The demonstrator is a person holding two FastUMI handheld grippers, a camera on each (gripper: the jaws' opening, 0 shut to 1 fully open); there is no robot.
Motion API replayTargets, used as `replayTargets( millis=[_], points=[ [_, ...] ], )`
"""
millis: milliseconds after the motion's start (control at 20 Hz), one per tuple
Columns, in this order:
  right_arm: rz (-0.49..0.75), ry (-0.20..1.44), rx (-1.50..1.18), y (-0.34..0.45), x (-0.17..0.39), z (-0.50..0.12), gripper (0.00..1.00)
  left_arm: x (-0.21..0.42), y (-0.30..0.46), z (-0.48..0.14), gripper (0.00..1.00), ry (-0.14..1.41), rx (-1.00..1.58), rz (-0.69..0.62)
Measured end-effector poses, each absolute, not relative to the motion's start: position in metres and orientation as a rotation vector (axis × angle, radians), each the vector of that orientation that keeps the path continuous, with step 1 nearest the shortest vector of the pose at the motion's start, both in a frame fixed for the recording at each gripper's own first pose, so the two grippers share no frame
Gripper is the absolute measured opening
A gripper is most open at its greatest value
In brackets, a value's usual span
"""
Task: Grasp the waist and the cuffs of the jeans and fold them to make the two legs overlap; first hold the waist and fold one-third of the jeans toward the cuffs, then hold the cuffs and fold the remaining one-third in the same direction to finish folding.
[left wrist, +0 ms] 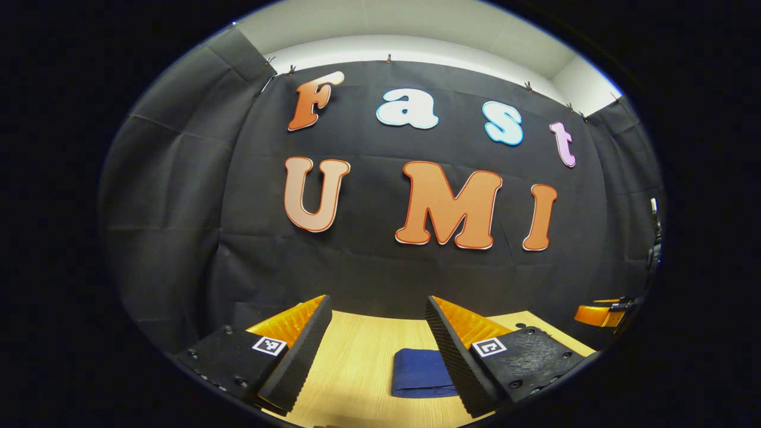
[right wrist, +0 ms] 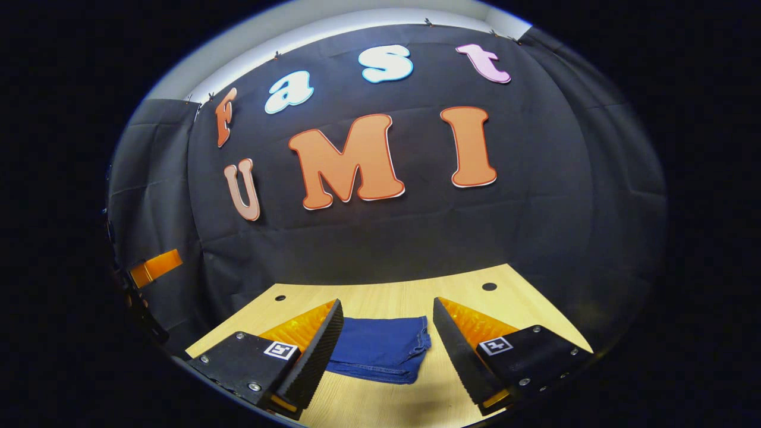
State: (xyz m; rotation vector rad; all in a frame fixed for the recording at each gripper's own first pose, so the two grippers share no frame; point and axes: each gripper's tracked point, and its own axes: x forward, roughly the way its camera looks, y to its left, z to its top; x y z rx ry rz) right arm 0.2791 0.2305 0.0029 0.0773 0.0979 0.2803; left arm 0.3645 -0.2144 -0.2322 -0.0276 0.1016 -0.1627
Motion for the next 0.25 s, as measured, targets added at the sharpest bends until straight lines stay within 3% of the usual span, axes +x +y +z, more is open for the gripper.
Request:
replayTargets(
  millis=[250],
  points=[
    [0.252,0.049,0.127,0.223,0.271,0.017,0.95,0.363,-0.212,-0.219,0.96,0.084,-0.027,-0.167]
  ],
)
